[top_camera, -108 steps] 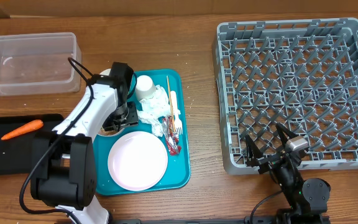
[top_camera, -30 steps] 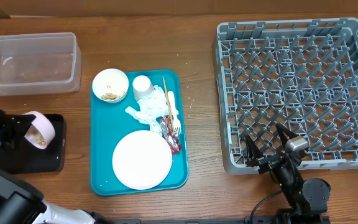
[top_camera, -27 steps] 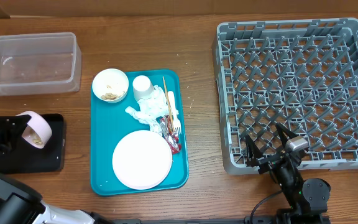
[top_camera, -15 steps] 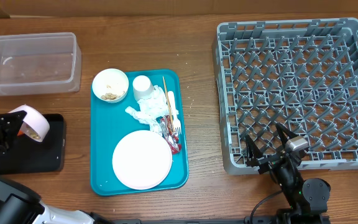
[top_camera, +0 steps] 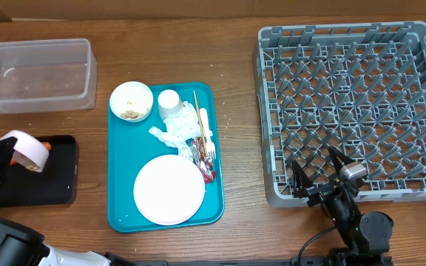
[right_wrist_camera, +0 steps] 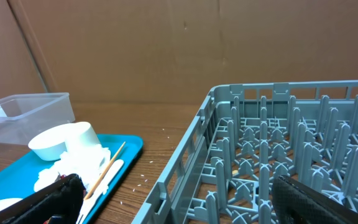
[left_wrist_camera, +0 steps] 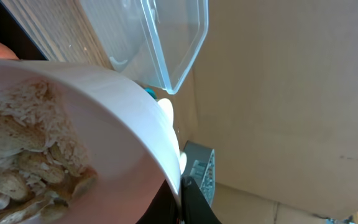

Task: Sort waste into correct bins and load items into the dishwasher rack
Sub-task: 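Tilt the bowl with the left gripper to dump rice onto black tray, then carry the emptied bowl back and set it on the teal tray, then move the left gripper to the back white bowl and grip its rim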

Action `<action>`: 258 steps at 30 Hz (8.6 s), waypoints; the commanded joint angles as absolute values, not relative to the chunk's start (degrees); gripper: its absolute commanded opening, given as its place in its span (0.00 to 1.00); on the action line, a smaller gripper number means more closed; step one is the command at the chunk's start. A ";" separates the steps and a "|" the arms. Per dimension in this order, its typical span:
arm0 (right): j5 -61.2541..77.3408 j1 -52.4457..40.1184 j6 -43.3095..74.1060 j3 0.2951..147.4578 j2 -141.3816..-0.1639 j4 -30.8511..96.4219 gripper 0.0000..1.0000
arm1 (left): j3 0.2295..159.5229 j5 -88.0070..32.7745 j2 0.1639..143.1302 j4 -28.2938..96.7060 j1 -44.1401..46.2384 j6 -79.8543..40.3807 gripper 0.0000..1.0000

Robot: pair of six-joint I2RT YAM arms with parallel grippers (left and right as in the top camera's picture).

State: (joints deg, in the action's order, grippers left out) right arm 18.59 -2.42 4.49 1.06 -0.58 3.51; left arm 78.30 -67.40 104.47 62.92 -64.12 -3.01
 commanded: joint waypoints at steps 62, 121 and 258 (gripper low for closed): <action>18.02 -2.83 4.67 0.47 -0.16 3.16 1.00 | 76.93 -81.17 113.14 57.69 -66.37 -2.83 0.04; 18.04 -2.83 4.67 0.47 -0.16 3.16 1.00 | 77.43 -45.76 99.31 68.03 -37.28 -2.28 0.04; 18.04 -2.83 4.67 0.47 -0.16 3.16 1.00 | 104.90 -0.32 125.67 55.18 3.27 -42.17 0.16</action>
